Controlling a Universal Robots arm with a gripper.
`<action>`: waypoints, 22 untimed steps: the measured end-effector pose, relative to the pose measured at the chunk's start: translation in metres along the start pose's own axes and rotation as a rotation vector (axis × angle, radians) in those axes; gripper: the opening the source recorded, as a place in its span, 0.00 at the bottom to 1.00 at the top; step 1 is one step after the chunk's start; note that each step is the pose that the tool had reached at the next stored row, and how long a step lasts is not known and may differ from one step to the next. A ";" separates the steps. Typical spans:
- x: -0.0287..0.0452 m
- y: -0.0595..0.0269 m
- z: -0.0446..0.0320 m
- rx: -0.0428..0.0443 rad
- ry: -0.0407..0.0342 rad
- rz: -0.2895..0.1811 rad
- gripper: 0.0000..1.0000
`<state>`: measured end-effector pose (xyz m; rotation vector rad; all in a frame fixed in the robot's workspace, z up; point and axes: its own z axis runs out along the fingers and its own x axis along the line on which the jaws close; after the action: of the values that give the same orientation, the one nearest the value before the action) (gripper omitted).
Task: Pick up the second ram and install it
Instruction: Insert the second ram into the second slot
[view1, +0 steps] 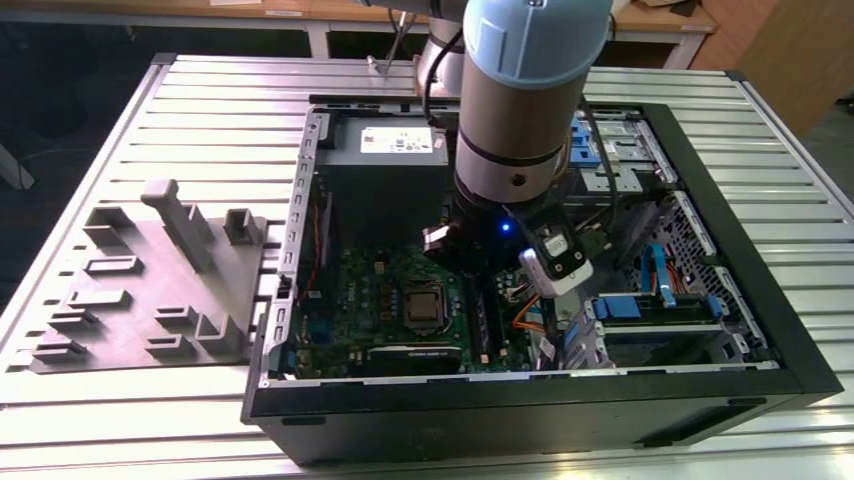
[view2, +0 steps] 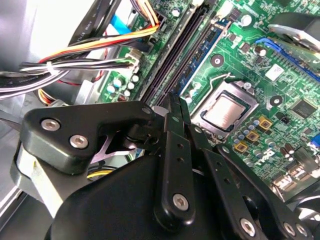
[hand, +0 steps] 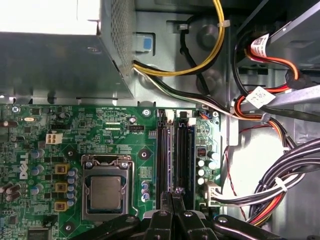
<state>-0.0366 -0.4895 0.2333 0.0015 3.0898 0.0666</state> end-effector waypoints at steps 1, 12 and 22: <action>0.0001 -0.0001 0.0003 -0.0001 -0.0001 0.000 0.11; 0.0010 -0.0002 0.0031 -0.0006 -0.0004 0.000 0.11; 0.0011 -0.0003 0.0056 -0.0008 -0.0005 0.000 0.11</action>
<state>-0.0374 -0.4895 0.2277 0.0015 3.0893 0.0678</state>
